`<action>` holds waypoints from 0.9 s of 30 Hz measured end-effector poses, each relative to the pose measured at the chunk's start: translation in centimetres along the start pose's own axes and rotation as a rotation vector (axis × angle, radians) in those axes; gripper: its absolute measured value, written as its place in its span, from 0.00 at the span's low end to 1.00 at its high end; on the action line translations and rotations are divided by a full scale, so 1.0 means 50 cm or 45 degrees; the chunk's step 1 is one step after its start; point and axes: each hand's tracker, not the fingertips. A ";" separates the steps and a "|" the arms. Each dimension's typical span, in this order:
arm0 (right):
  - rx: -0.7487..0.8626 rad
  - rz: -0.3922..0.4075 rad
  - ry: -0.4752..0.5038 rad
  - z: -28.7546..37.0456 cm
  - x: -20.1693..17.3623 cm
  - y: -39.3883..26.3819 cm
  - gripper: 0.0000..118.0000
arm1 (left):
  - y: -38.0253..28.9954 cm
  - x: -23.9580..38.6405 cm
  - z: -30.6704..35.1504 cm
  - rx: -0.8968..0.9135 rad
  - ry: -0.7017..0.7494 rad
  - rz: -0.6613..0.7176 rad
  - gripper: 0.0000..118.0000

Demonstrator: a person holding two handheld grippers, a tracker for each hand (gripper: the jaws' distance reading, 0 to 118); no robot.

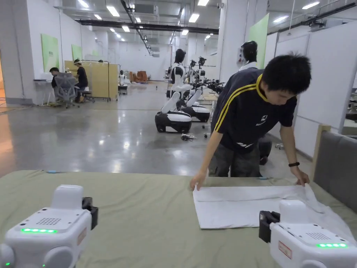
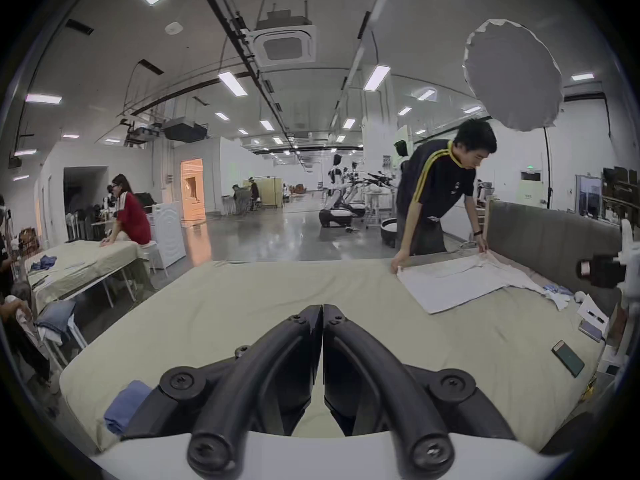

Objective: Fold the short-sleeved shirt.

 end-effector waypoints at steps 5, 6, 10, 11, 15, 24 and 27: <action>0.098 0.151 0.045 -0.004 -0.020 0.000 0.01 | 0.007 0.065 0.023 0.119 0.013 -0.041 0.04; 0.109 0.173 0.054 -0.004 -0.028 -0.001 0.01 | 0.023 0.092 0.044 0.127 0.029 -0.080 0.04; 0.128 0.120 0.080 -0.003 -0.053 0.009 0.01 | 0.035 0.089 0.040 0.155 0.057 -0.053 0.04; 0.126 0.110 0.088 -0.005 -0.055 0.011 0.01 | 0.036 0.086 0.041 0.159 0.057 -0.049 0.04; 0.144 0.109 0.067 -0.007 -0.061 0.014 0.02 | 0.037 0.073 0.041 0.161 0.079 -0.057 0.05; 0.147 0.120 0.068 -0.011 -0.070 0.045 0.16 | 0.042 0.073 0.042 0.155 0.058 -0.010 0.28; 0.142 0.128 0.067 -0.017 -0.073 0.050 0.38 | 0.042 0.074 0.027 0.158 0.068 -0.007 0.42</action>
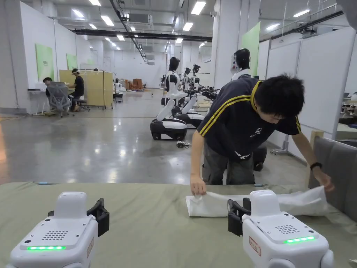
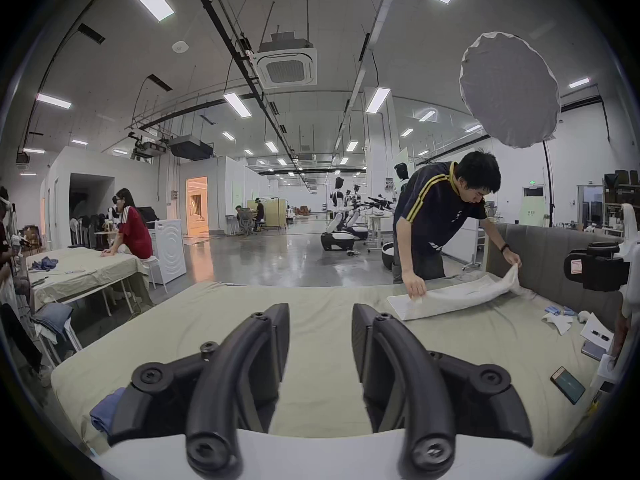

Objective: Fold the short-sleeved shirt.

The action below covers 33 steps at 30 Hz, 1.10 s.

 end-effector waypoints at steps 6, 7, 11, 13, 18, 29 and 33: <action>0.087 0.005 0.021 -0.002 0.001 0.000 1.00 | 0.006 -0.002 -0.002 0.021 0.002 0.020 0.85; 0.048 0.017 0.011 -0.002 -0.001 -0.003 1.00 | 0.011 0.000 0.004 0.035 0.005 0.019 0.85; 0.052 0.024 0.018 0.010 -0.007 0.008 1.00 | 0.016 -0.012 -0.017 -0.006 -0.053 0.048 0.85; 0.047 -0.005 0.035 0.010 -0.004 0.011 1.00 | 0.018 -0.011 -0.027 -0.025 -0.051 0.052 0.85; -0.104 -0.157 0.048 -0.004 0.003 0.008 1.00 | 0.016 -0.021 -0.023 0.003 -0.059 0.110 0.85; -0.339 -0.147 -0.104 -0.008 -0.009 0.029 1.00 | -0.003 -0.022 -0.029 -0.006 -0.030 0.087 0.85; -0.284 -0.231 0.005 -0.001 -0.005 0.029 0.99 | -0.009 -0.014 -0.024 -0.007 -0.025 0.066 0.85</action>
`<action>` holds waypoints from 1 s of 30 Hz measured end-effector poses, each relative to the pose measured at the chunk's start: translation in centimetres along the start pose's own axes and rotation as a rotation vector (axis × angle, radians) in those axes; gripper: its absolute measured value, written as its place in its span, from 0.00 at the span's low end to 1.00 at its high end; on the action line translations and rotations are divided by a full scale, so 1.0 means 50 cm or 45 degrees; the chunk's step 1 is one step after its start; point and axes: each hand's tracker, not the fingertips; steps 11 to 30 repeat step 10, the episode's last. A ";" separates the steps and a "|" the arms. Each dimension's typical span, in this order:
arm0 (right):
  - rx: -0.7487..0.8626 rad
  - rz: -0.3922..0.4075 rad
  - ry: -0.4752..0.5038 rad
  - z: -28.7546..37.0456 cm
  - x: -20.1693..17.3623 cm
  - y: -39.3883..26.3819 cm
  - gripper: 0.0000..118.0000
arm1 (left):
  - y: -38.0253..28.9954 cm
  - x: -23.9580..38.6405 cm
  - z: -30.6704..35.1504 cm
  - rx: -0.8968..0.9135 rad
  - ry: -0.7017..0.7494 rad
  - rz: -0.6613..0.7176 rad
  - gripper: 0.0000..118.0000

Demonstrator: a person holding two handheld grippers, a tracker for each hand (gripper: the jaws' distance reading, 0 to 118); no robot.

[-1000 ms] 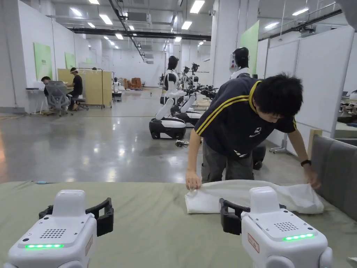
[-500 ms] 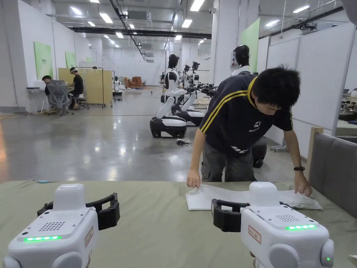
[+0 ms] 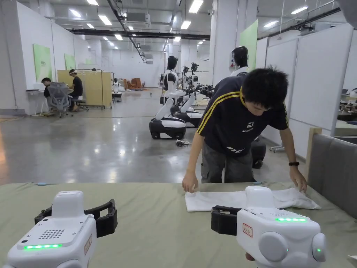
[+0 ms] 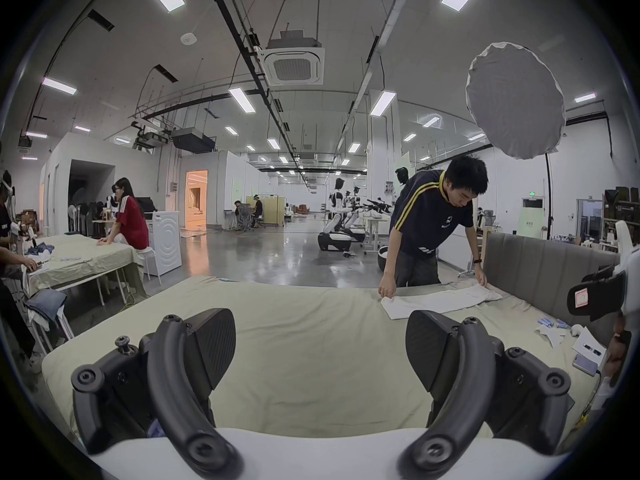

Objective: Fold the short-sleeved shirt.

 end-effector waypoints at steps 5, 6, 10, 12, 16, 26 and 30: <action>0.091 0.110 -0.141 0.008 -0.035 -0.007 0.87 | -0.002 0.017 0.017 0.002 -0.014 -0.007 0.85; 0.066 0.071 -0.076 0.011 -0.029 -0.003 0.89 | -0.005 0.013 0.014 0.005 -0.013 -0.007 0.85; 0.142 0.085 -0.152 0.028 -0.036 -0.001 0.92 | -0.006 0.010 0.014 0.008 -0.020 -0.002 0.85; 0.142 0.085 -0.152 0.028 -0.036 -0.001 0.92 | -0.006 0.010 0.014 0.008 -0.020 -0.002 0.85; 0.142 0.085 -0.152 0.028 -0.036 -0.001 0.92 | -0.006 0.010 0.014 0.008 -0.020 -0.002 0.85; 0.142 0.085 -0.152 0.028 -0.036 -0.001 0.92 | -0.006 0.010 0.014 0.008 -0.020 -0.002 0.85; 0.142 0.085 -0.152 0.028 -0.036 -0.001 0.92 | -0.006 0.010 0.014 0.008 -0.020 -0.002 0.85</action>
